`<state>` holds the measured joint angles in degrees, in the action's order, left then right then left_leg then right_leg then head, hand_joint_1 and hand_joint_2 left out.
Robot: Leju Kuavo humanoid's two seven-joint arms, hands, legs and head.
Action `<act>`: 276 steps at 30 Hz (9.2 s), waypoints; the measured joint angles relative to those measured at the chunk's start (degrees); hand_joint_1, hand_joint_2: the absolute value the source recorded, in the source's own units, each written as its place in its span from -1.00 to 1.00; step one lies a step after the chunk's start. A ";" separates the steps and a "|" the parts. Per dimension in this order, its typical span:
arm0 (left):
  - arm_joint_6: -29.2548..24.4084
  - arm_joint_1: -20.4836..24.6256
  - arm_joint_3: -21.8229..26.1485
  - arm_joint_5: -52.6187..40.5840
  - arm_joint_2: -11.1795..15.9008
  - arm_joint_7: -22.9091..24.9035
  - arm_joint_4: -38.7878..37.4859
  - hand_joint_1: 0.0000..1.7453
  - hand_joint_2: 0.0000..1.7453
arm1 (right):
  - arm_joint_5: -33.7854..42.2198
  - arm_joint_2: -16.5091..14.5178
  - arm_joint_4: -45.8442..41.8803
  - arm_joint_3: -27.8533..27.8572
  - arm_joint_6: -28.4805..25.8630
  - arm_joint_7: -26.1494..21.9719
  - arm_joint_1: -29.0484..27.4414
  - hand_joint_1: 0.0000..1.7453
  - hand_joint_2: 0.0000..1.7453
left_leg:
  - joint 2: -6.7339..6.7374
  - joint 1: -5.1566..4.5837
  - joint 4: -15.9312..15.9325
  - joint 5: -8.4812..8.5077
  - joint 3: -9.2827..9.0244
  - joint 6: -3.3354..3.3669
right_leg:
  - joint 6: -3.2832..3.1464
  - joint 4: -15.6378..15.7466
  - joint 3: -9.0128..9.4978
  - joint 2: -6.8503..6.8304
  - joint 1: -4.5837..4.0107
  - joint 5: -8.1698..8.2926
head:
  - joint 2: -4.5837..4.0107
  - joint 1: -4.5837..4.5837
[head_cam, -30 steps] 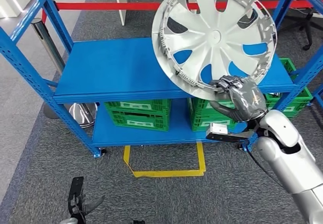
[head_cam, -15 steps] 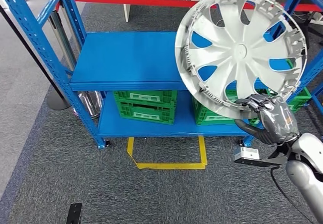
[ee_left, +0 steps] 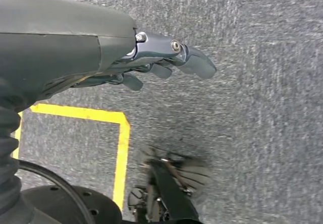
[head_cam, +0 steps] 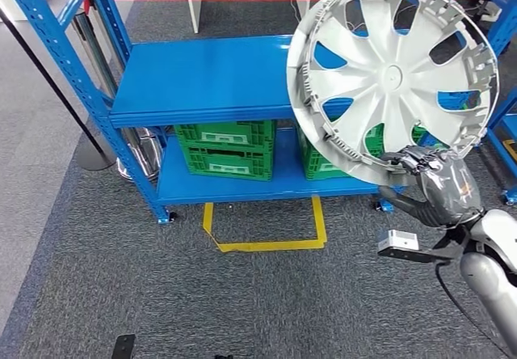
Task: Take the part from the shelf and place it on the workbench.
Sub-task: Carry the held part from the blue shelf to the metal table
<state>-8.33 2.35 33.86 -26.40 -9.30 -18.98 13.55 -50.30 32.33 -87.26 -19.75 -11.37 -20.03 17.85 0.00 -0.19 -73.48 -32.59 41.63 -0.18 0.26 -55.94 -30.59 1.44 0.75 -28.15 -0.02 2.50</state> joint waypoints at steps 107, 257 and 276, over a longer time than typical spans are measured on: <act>5.50 -0.86 4.36 -6.26 0.59 3.06 -0.67 -1.00 1.00 | 10.92 -0.81 -17.10 15.39 3.75 -4.41 -18.06 1.00 1.00 | 1.86 0.50 16.50 4.62 -10.83 2.77 | 3.37 -17.09 -12.74 -1.14 0.45 -3.94 | 0.00 -3.21; 0.85 -1.57 13.52 -11.87 0.02 1.50 -0.78 -1.00 1.00 | 14.06 -13.75 -4.26 5.55 -0.51 -7.84 -7.14 1.00 1.00 | -0.17 -0.69 16.01 6.85 -7.61 3.48 | 1.37 -9.18 -3.03 -0.83 -0.69 -3.45 | 0.01 -2.62; 1.34 -1.50 13.55 -13.23 -0.35 1.63 -0.78 -1.00 1.00 | 12.14 -13.69 -4.46 4.70 1.48 -7.65 -6.45 1.00 1.00 | -0.14 0.10 -1.16 -2.95 -1.17 -0.16 | -1.06 -1.68 -0.32 -1.30 -0.40 -1.21 | 0.00 -2.33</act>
<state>-6.99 0.85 47.41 -39.63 -9.65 -17.35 12.76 -38.16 18.64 -91.72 -15.05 -9.89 -27.68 11.40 -0.15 -0.09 -74.64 -35.53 40.45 -0.35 -0.80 -57.62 -30.91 0.14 0.35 -29.36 -0.02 0.17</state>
